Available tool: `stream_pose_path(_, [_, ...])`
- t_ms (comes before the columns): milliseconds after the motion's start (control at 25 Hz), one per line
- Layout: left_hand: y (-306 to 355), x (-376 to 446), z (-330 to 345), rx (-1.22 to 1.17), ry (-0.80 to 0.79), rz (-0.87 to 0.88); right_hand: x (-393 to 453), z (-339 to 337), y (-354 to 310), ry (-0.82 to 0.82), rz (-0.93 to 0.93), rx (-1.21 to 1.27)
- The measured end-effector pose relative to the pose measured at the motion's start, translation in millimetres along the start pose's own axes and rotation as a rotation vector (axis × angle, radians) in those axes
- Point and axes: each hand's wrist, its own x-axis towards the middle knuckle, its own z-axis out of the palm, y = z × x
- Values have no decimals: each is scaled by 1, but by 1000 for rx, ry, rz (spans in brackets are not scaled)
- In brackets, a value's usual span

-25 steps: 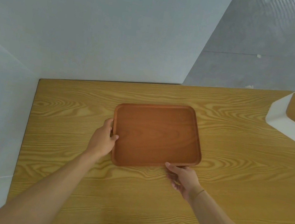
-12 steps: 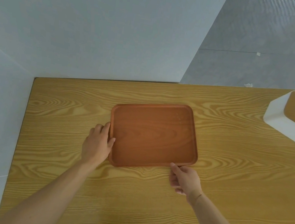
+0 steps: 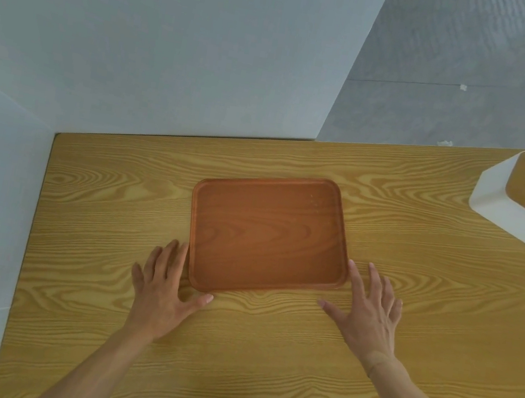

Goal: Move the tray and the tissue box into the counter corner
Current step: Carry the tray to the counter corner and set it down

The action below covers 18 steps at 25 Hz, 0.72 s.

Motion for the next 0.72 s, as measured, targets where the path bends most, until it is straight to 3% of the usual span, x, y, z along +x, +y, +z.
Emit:
stream_pose_path(320, [7,9,2,58,-28,-54,18,4,3,32,-85,-31])
stream_pose_path(720, [10,50,-16,49,-48,-112,69,-9,-15,55,-42,93])
